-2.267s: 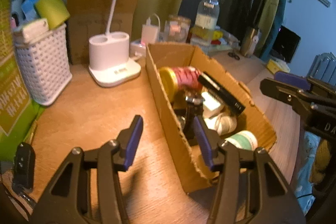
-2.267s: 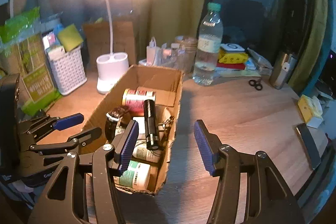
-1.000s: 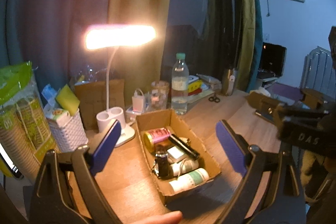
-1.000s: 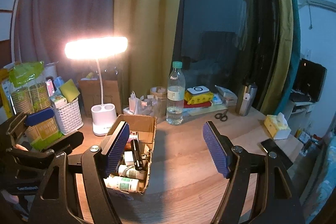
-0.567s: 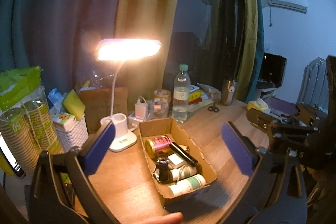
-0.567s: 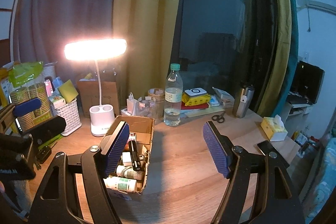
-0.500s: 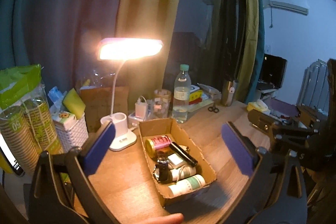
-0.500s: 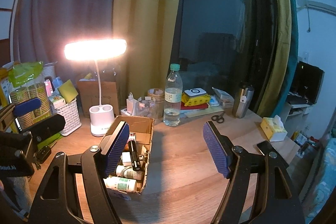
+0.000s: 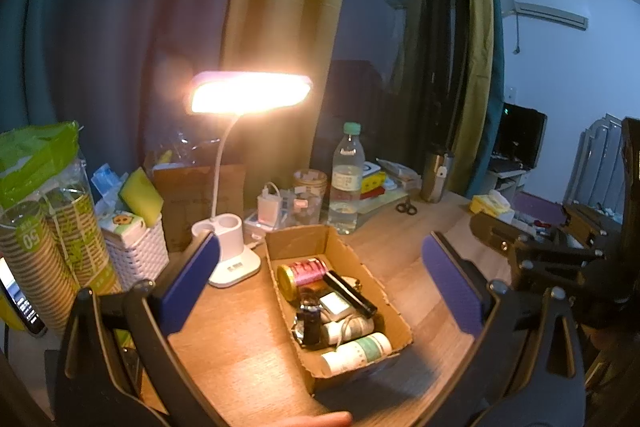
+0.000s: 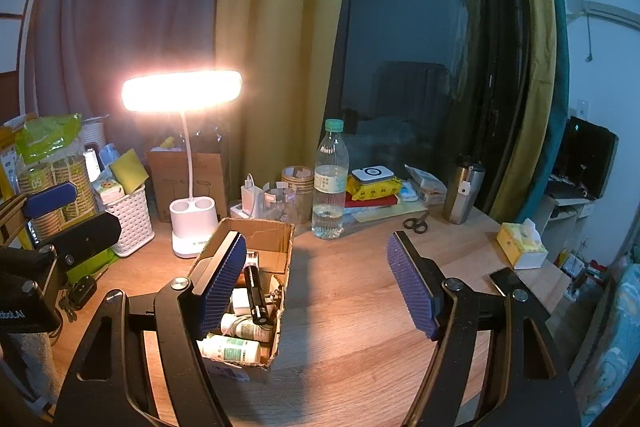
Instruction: Organize rigid objects
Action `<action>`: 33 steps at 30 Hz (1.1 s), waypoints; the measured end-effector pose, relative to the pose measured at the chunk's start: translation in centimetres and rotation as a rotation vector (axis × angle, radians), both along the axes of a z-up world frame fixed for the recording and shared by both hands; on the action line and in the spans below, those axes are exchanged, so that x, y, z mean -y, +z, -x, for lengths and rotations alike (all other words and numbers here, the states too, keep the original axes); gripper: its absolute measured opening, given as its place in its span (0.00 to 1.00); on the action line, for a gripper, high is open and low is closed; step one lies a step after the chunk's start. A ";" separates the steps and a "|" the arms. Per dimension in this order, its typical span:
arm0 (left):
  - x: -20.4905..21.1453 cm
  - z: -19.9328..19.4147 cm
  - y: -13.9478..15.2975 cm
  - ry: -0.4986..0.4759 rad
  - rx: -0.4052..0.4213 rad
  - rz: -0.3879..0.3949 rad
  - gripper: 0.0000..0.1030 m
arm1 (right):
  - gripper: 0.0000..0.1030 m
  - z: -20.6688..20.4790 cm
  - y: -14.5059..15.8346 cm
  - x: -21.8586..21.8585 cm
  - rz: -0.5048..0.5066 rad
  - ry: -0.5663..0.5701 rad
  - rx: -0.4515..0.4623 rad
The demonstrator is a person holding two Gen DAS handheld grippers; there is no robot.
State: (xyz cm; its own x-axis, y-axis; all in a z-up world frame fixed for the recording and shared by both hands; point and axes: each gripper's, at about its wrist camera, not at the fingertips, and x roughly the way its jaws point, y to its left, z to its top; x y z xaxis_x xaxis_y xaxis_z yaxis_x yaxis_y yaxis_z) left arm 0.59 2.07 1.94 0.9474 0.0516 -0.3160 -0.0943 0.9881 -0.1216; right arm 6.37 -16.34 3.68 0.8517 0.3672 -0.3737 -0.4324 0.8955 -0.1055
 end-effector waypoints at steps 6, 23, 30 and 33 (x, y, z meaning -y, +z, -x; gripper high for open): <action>0.0 0.0 0.0 0.001 -0.003 0.008 0.99 | 0.74 -0.1 0.0 0.0 0.000 0.001 0.000; -0.2 0.1 0.0 0.010 -0.006 0.006 0.99 | 0.74 -0.1 -0.1 0.0 0.006 0.006 -0.005; -0.2 0.1 0.0 0.005 -0.009 0.000 0.99 | 0.74 -0.2 -0.1 0.0 0.009 0.010 -0.007; -0.2 0.1 0.0 0.005 -0.008 0.000 0.99 | 0.74 -0.2 -0.1 0.0 0.008 0.011 -0.008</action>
State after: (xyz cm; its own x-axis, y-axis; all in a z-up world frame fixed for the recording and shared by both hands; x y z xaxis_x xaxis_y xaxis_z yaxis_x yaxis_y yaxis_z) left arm 0.47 2.22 1.98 0.9446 0.0561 -0.3235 -0.0999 0.9877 -0.1205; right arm 6.56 -16.36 3.54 0.8448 0.3730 -0.3837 -0.4427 0.8900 -0.1094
